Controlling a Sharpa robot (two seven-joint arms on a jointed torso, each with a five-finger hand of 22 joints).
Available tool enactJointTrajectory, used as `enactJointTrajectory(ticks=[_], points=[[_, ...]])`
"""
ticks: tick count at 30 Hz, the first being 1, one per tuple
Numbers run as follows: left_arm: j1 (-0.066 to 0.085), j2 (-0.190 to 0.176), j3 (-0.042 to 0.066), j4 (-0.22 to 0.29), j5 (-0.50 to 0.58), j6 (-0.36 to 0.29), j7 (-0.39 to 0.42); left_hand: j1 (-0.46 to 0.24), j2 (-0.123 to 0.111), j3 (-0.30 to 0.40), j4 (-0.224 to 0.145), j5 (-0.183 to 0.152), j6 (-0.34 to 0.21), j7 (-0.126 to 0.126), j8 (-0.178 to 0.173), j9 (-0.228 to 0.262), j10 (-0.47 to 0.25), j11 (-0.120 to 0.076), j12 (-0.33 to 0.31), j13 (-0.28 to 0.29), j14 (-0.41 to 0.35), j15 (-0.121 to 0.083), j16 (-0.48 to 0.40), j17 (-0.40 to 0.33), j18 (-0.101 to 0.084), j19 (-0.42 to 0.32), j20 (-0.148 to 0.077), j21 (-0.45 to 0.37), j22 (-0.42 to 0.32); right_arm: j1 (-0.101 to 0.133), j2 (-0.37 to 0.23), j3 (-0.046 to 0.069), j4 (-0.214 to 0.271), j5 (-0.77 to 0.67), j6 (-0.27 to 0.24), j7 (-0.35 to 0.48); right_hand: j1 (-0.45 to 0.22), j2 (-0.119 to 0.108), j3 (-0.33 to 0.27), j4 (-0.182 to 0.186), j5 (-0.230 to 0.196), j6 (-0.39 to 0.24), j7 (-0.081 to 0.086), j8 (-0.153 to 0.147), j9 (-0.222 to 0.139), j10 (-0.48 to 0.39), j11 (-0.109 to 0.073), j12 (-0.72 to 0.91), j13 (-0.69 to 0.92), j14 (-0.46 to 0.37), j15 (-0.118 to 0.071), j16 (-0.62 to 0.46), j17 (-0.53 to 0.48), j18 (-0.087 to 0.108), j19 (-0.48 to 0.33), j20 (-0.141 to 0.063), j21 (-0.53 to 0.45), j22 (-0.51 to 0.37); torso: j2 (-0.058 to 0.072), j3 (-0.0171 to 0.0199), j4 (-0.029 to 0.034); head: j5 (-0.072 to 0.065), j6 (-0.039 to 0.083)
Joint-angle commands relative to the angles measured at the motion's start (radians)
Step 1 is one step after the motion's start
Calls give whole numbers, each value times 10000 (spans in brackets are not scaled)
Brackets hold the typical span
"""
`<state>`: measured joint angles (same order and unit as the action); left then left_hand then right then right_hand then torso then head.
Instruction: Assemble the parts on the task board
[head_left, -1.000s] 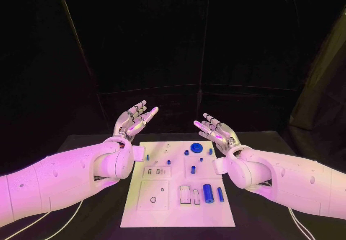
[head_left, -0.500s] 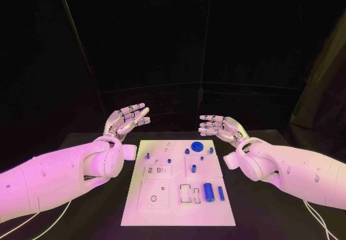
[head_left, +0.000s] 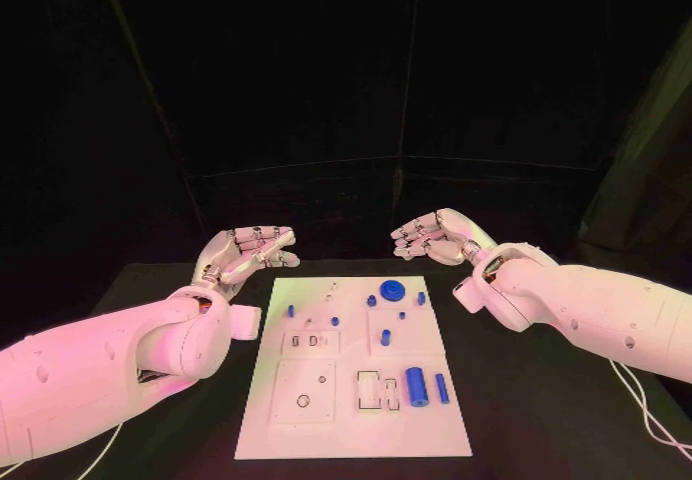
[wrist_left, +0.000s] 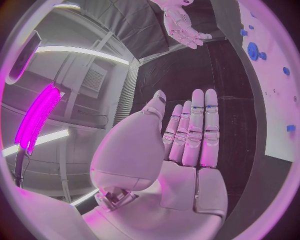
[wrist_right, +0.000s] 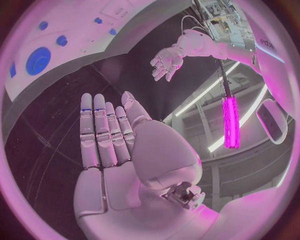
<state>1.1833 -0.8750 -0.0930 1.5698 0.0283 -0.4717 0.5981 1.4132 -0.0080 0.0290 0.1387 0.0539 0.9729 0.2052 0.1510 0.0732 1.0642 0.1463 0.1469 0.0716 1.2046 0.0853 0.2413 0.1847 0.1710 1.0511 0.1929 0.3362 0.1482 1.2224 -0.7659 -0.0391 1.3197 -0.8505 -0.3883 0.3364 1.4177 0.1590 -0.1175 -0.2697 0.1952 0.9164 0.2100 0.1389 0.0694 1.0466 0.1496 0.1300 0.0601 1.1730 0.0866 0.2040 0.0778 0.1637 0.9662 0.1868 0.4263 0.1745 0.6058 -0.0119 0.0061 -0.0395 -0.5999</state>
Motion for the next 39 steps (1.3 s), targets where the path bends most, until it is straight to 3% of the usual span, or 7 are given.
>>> enactJointTrajectory(ticks=[1, 6, 11, 16, 22, 27, 39], points=[[49, -100, 11, 352, -324, 449, -87, 22, 39, -7, -89, -9, 209, -58, 22, -11, 344, -97, 105, 53, 291, -103, 165, 194, 136, 253, -84, 138, 49, 208, 74, 7, -28, -3326, 699, -1490, -142, -199, -83, -177, -65, 903, -286, -175, -24, 1133, -441, -338, 24, 2587, -683, 885, 564, 196, 1464, -695, 1820, 914, 300, -73, 136, -44, -6], [79, -269, 12, 869, -352, 519, -191, 3, 22, -28, -127, -13, 218, -56, -16, -22, 371, -98, 77, 49, 260, -101, 151, 250, 121, 261, -101, 139, 47, 432, 267, 21, -32, -5418, 1319, -2623, -289, -252, -133, -196, 137, 1191, -456, -319, -25, 1534, -604, -558, 37, 3329, -904, 1710, 1187, 188, 1757, -902, 2816, 1491, 579, -102, 232, -132, -9], [127, -362, 12, 1218, -359, 564, -254, -21, 15, -47, -158, -13, 204, -36, -60, -34, 343, -75, 33, 37, 183, -78, 113, 288, 106, 224, -94, 113, 33, 522, 436, 29, -10, -6793, 1768, -3403, -450, -267, -147, -213, 7, 1315, -520, -582, -31, 1474, -660, -665, 38, 3300, -951, 3176, 2163, 183, 1765, -957, 3798, 2097, 899, -176, 336, -261, 128], [149, -361, 12, 1354, -361, 605, -288, -29, 14, -53, -166, -12, 203, -31, -70, -36, 336, -70, 22, 34, 165, -72, 103, 299, 103, 214, -92, 106, 29, 567, 578, 33, -21, -7564, 2147, -3792, -537, -277, -148, -198, -67, 1295, -517, -730, -30, 1223, -639, -666, 43, 3306, -923, 4199, 2826, 188, 1705, -930, 4481, 2528, 1044, -171, 395, -321, 121], [158, -349, 12, 1427, -362, 642, -332, -44, 9, -67, -183, -12, 199, -21, -90, -40, 319, -58, 0, 28, 129, -60, 84, 320, 99, 193, -85, 90, 20, 589, 704, 36, -45, -8030, 2531, -4045, -571, -303, -107, -186, -127, 1130, -481, -750, -35, 942, -560, -672, 45, 3160, -858, 5636, 3975, -29, 2035, -854, 6103, 4449, 1282, -187, 447, -348, 331], [159, -339, 12, 1474, -362, 675, -350, -63, 7, -83, -202, -13, 188, -9, -116, -45, 295, -45, -26, 21, 94, -47, 64, 343, 95, 171, -76, 73, 11, 594, 790, 37, -85, -8143, 2632, -4095, -589, -296, -56, -180, -129, 1055, -454, -749, -34, 848, -519, -675, 42, 3087, -831, 6506, 4818, -121, 2126, -805, 6730, 5201, 1414, -187, 472, -452, 338], [158, -261, 12, 1415, -363, 754, -386, -125, 10, -123, -210, -16, 171, 13, -155, -49, 264, -23, -62, 13, 51, -26, 36, 381, 92, 140, -60, 48, -4, 595, 909, 37, -123, -8064, 2731, -3937, -585, -208, 84, -182, -121, 1078, -455, -740, -29, 829, -511, -668, 39, 3064, -811, 7444, 5747, -226, 2299, -769, 7403, 6059, 1604, -160, 517, -421, 276]])
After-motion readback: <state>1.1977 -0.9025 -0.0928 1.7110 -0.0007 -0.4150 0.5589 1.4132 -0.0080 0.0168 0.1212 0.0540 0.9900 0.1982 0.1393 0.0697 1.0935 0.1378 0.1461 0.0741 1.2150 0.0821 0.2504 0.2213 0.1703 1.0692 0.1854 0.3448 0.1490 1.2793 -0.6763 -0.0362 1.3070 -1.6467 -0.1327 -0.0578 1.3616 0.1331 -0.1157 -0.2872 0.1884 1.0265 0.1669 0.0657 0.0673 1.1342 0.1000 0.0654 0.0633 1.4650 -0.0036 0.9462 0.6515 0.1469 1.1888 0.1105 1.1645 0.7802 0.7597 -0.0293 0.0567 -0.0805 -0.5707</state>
